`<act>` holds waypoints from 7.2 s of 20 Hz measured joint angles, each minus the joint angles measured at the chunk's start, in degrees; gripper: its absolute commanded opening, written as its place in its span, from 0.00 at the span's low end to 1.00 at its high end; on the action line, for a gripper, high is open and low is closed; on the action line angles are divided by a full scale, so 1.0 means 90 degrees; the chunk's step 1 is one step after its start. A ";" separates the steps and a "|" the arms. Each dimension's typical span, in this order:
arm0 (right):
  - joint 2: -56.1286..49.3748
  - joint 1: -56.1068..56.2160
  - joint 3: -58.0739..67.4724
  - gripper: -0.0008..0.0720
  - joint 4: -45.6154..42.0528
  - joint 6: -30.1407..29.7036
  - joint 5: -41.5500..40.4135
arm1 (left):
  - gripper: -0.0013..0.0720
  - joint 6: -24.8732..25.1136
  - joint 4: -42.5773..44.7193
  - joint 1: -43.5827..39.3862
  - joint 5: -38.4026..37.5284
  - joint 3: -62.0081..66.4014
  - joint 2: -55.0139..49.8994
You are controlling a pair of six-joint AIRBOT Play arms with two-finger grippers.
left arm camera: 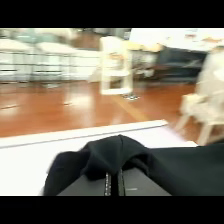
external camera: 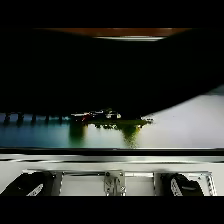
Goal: Fold the shirts.
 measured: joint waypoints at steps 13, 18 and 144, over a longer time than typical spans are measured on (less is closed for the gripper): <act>-0.0906 0.0000 -0.1625 0.10 -0.0126 0.0403 0.3672 | 0.07 0.0143 0.1734 0.0007 -0.1955 -0.4175 0.0138; -0.1212 0.0000 -0.3779 0.10 0.0250 0.0304 0.2089 | 0.07 -0.0398 0.1280 0.0010 -0.0357 -0.6586 -0.0005; -0.5042 -0.1630 -0.4136 0.86 0.1110 -0.0850 0.2382 | 0.63 0.2276 -0.4643 0.4648 0.1800 -0.9736 -0.3504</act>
